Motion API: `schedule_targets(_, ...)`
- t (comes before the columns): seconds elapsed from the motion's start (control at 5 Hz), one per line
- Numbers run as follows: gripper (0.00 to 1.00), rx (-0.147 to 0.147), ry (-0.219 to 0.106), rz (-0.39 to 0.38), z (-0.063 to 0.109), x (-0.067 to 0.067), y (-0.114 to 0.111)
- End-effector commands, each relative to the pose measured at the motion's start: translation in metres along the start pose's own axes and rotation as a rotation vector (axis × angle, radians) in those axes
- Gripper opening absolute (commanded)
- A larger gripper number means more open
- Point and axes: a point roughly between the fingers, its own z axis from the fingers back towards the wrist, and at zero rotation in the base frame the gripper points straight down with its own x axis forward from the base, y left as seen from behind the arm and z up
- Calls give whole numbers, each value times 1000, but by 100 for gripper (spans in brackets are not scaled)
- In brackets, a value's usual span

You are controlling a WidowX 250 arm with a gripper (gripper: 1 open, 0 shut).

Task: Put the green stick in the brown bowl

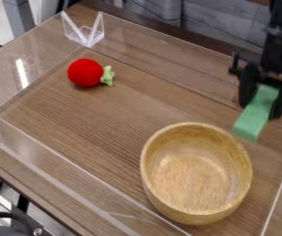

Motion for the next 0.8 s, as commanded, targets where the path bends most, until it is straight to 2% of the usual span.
schedule_targets(0.0,0,-8,-59,-6,26,-14,-2)
schedule_targets(0.2,0,-6,-47,-8,22,-19,-4)
schedule_targets(0.4,0,-4,-32,-9,8,-26,-5)
schedule_targets(0.6,0,-3,-16,-8,-9,-43,-8)
